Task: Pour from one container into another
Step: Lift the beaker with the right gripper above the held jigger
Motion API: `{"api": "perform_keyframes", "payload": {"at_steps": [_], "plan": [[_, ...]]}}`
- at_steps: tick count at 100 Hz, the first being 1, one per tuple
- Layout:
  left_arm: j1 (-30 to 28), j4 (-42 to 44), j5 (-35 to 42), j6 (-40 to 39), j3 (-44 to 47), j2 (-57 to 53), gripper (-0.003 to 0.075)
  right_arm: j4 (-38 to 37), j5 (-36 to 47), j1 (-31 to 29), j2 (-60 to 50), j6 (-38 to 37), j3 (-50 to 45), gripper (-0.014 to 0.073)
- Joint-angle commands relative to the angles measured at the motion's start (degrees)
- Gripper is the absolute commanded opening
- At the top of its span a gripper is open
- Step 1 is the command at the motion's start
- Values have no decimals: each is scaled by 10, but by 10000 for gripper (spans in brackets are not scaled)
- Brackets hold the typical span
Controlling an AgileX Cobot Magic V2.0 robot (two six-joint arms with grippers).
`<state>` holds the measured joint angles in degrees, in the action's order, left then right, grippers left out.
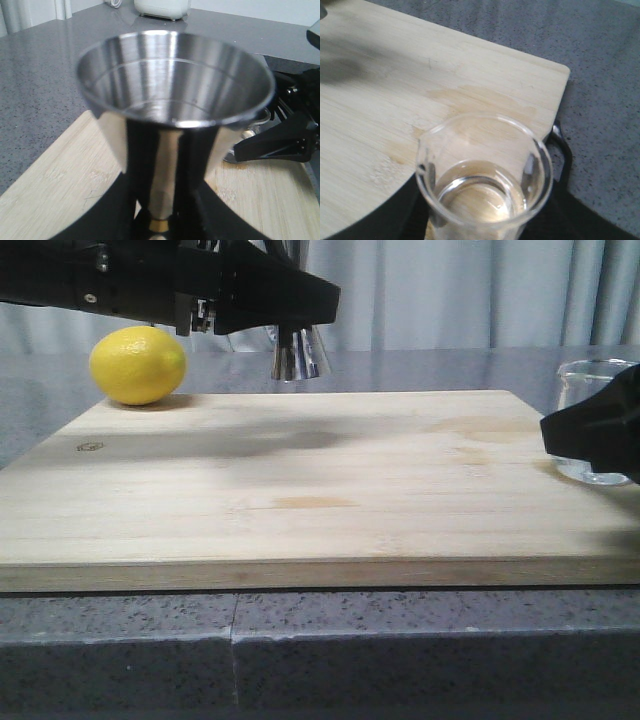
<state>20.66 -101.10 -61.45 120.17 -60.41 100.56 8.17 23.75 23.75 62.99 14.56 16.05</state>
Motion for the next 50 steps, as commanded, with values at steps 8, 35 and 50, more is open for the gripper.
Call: {"api": "perform_keyframes", "payload": {"at_steps": [8, 35, 50], "plan": [[-2, -48, -37, -4, -18, -25, -19, -3, 71, 17, -4, 3, 13, 108], [-2, -31, -37, -9, -18, -25, -19, -17, 40, 19, -4, 3, 55, 108], [-2, -30, -38, -24, -18, -25, -19, -27, -12, 19, -4, 3, 103, 108]]}}
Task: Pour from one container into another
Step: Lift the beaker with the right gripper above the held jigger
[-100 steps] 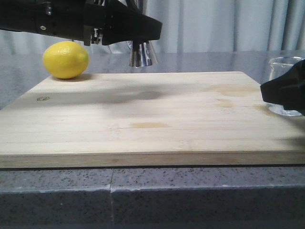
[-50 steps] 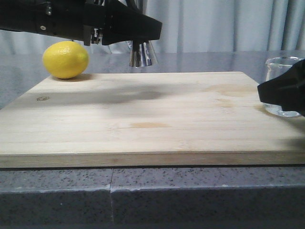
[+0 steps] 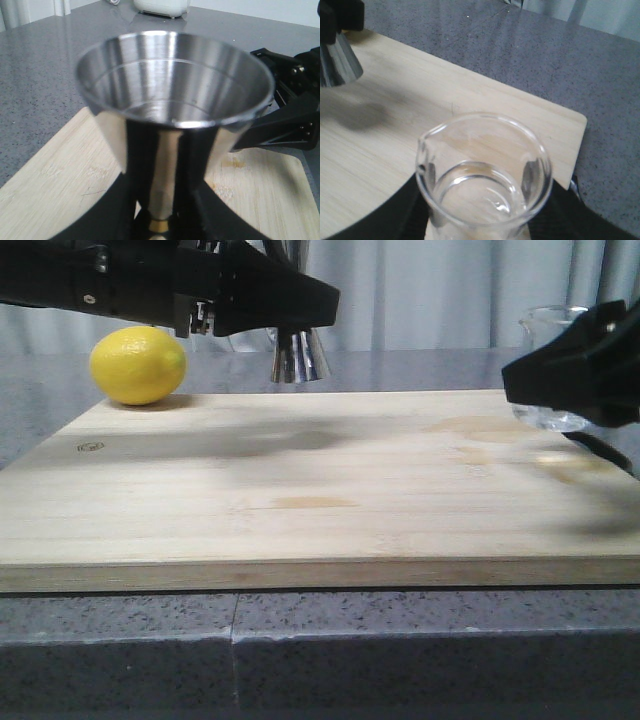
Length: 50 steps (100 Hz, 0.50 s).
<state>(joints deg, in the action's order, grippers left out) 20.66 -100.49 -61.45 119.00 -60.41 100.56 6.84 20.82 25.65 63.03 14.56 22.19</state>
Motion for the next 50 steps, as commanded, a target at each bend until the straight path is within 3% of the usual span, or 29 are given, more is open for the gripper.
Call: {"api": "perform_keyframes", "payload": {"at_steps": [1, 50], "plan": [[-2, -34, -39, -13, -18, -25, -19, -15, 12, 0, -4, 3, 47, 108], [1, 7, -68, -38, -18, -25, -19, -127, -122, 0, -2, 3, 206, 108]]}}
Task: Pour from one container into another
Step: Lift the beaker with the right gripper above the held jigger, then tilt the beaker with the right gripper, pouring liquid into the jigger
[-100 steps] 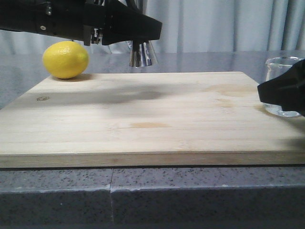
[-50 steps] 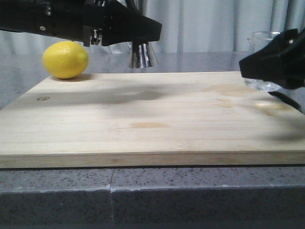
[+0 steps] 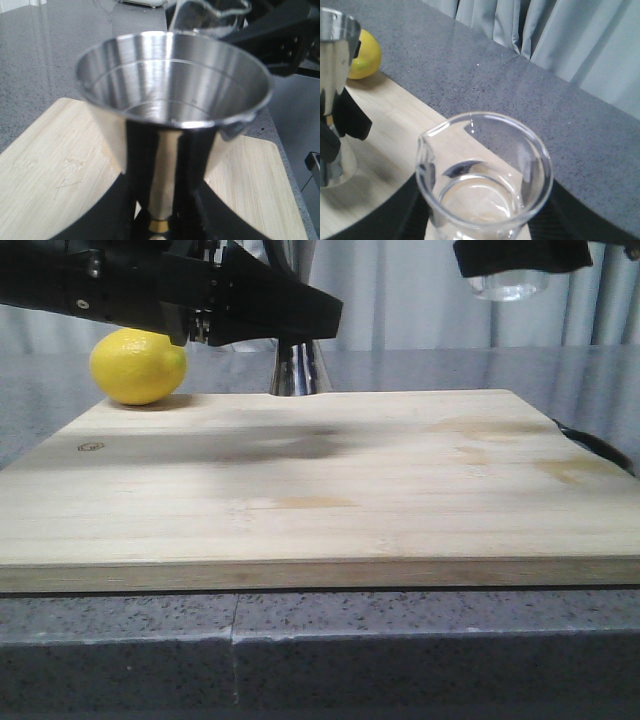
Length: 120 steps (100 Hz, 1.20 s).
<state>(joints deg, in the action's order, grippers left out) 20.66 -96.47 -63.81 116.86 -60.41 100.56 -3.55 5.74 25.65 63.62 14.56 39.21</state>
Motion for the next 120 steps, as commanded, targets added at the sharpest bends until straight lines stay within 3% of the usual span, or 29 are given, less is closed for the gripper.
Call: {"api": "perform_keyframes", "payload": {"at_steps": [1, 67, 120], "plan": [[1, -31, -44, -17, -18, -25, -19, -25, 28, 0, -6, 3, 37, 108], [16, -1, -57, -36, -18, -25, -19, -124, 15, 1, 76, 3, 166, 108], [16, 0, -59, -36, -18, -24, -19, -231, 24, 54, 106, 3, 211, 108]]}}
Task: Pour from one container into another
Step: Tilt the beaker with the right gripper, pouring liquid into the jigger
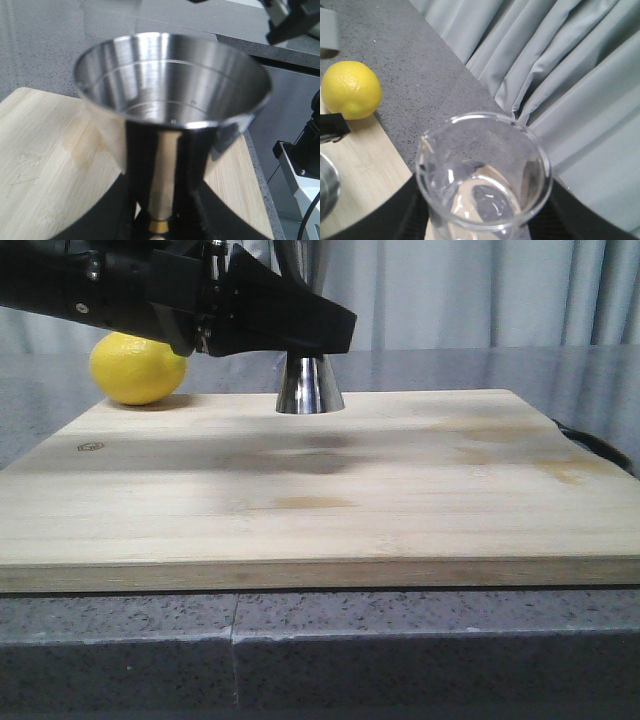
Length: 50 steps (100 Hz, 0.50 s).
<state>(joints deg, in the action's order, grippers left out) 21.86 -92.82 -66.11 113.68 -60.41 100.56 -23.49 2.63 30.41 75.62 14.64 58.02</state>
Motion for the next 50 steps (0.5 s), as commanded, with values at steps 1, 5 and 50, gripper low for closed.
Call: {"api": "perform_keyframes", "payload": {"at_steps": [1, 5, 50], "plan": [[4, -36, -36, -4, -18, -24, -19, -35, 55, 7, -14, 2, 22, 108], [4, -36, -36, -4, -18, -24, -19, -47, 57, 12, -14, 2, 22, 108], [4, -29, -38, -4, -18, -24, -19, -124, 74, 25, -14, 2, 22, 108]]}}
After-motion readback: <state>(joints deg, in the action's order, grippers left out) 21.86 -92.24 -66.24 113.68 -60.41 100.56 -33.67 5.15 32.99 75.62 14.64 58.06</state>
